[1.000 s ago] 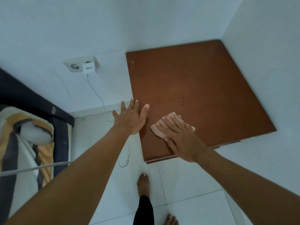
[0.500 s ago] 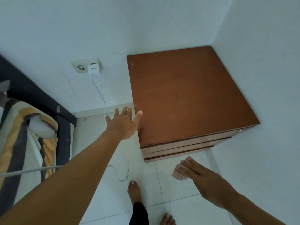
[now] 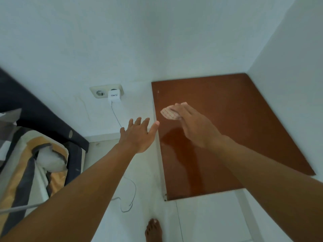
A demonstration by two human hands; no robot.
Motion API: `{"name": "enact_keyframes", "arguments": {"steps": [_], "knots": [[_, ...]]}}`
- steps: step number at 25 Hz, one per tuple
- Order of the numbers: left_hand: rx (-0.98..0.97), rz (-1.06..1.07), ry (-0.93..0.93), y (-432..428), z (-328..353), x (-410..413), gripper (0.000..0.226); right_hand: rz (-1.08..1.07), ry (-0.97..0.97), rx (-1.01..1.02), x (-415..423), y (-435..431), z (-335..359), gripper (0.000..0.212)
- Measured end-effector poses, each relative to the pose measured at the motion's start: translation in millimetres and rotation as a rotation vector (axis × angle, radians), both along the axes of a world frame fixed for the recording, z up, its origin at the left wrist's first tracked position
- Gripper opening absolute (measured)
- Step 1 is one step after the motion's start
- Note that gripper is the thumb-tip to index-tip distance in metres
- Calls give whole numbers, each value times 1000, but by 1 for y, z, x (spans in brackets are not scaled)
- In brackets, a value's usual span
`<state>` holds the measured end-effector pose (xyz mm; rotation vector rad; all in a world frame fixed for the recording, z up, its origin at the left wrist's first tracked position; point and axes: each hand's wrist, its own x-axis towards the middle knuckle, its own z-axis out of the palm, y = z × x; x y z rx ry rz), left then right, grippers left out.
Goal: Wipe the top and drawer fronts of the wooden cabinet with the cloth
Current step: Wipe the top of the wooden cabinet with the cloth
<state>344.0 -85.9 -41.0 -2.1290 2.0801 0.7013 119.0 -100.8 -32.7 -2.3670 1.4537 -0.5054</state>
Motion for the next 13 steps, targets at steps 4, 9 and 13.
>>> {"name": "enact_keyframes", "arguments": {"steps": [4,9,13], "knots": [[-22,-22,32,-70,-9,22,77,-49,-7,35,45,-111,-5,47],[-35,-18,77,-151,-28,42,76,-33,77,160,78,-204,-37,49],[-95,-10,140,-186,-31,35,65,-118,137,112,59,-222,-56,50]]}}
